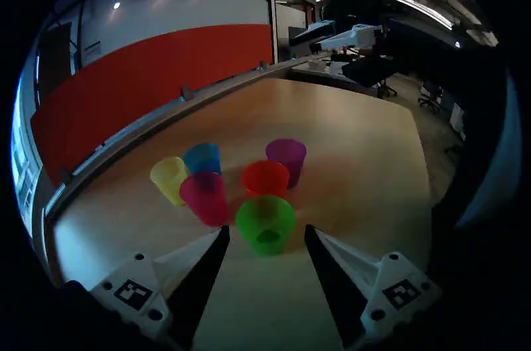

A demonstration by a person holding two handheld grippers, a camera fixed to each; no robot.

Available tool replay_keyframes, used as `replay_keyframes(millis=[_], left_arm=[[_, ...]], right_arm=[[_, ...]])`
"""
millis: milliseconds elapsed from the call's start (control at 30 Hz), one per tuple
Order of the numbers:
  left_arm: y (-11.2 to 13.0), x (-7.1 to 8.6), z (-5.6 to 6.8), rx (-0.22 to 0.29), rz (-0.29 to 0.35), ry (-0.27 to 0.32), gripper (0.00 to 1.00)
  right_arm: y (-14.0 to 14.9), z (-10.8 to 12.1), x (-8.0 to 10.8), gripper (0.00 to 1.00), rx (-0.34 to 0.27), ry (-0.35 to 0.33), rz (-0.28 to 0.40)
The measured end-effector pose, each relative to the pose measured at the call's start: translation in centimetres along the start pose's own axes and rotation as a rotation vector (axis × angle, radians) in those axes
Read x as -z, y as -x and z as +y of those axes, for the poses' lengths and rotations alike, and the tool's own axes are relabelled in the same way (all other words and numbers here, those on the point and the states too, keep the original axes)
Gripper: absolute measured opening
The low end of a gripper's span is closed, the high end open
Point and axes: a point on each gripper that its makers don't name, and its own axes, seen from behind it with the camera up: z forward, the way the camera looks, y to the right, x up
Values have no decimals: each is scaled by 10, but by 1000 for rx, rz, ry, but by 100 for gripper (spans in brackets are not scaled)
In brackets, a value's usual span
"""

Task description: Pour water

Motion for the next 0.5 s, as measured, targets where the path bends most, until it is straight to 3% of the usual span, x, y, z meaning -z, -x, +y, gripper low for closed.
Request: replay_keyframes(millis=[500], left_arm=[[30, -28, -1, -16, -84, 18, 83]], right_arm=[[12, 5, -20, 100, 4, -16, -22]])
